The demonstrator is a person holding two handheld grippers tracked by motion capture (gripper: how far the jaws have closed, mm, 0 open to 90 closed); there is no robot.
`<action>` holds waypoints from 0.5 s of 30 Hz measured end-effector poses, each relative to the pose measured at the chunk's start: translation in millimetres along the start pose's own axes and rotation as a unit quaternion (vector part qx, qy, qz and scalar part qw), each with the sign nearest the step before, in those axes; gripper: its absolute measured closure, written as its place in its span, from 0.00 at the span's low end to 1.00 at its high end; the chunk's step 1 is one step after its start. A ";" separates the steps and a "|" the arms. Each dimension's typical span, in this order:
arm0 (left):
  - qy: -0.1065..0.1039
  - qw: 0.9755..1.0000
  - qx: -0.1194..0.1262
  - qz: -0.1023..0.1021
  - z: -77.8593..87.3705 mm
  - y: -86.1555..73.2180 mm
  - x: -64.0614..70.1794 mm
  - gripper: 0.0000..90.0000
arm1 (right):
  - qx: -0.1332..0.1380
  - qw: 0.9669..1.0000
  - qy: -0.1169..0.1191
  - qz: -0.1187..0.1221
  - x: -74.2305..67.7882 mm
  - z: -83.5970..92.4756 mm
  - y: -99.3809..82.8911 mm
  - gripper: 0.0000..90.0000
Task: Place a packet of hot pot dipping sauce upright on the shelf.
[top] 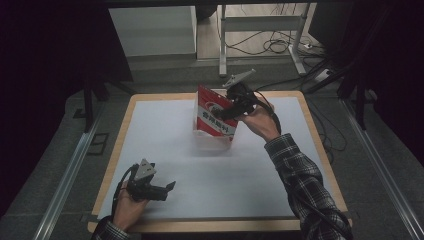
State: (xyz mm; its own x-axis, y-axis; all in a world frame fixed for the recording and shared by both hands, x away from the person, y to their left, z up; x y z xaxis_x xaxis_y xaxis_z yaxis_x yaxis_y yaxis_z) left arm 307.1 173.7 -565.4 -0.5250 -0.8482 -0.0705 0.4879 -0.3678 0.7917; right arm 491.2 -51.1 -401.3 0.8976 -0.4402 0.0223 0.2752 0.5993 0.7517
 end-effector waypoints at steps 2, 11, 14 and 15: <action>-0.002 1.000 0.003 0.001 0.3 0.1 -0.3 0.02 | 0.006 1.000 0.001 0.000 -0.1 2.5 0.0 0.15; -0.007 1.000 0.028 0.010 2.2 2.5 -2.0 0.02 | 0.015 1.000 -0.002 -0.010 2.0 10.1 -7.5 0.08; -0.010 0.999 0.031 0.017 2.9 3.1 -3.0 0.02 | 0.019 1.000 -0.003 -0.012 3.6 11.5 -11.2 0.06; -0.011 0.999 0.032 0.020 3.1 3.2 -3.2 0.02 | 0.019 1.000 -0.004 -0.013 4.0 12.0 -12.6 0.05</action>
State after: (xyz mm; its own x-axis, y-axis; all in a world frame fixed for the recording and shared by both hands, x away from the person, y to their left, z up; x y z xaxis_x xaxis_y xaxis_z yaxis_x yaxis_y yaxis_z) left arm 308.2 176.4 -560.8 -0.5216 -0.8528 -0.0261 0.4637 -0.3090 0.8304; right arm 487.2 -68.4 -402.7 0.8875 -0.4608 0.0089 0.2844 0.5628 0.7761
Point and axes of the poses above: each handheld gripper's, and its own axes: z roughly backward along the jaws, y roughly out of its top, x roughly to its right, the point moved 7 cm from there along -z, roughly forward along the jaws, and after that the axes turned 6 degrees about y, right-handed, at the moved point
